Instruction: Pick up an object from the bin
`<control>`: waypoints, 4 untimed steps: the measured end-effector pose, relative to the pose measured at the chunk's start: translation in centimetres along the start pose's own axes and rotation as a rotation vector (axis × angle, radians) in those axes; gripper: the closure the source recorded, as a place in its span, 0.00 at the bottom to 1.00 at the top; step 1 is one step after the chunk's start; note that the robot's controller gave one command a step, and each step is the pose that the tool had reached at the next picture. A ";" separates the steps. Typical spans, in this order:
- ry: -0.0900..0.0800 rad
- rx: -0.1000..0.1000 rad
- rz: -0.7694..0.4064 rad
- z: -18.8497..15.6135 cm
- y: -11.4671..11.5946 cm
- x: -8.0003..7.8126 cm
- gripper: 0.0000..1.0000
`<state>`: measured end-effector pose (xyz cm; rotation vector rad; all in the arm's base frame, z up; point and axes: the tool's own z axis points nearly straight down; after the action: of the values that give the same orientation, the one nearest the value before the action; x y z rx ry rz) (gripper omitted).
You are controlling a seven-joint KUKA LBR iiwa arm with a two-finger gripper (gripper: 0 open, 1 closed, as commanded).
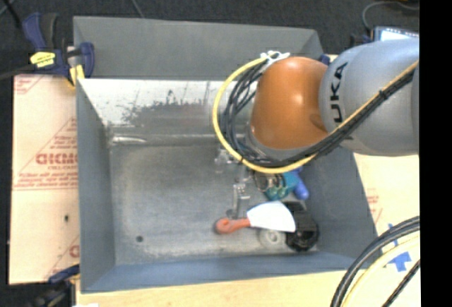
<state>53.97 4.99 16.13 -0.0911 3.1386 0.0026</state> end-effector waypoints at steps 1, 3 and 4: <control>0.006 0.002 0.008 0.6 -4.3 2.4 0.00; 0.001 0.002 -0.211 4.1 -5.6 5.3 0.00; -0.002 0.001 -0.253 7.9 -7.3 4.9 1.00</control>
Offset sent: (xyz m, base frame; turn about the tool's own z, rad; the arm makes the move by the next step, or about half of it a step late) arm -0.0506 -0.0620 -0.0185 -0.0460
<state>49.47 -2.54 8.25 -0.4864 3.0999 0.0015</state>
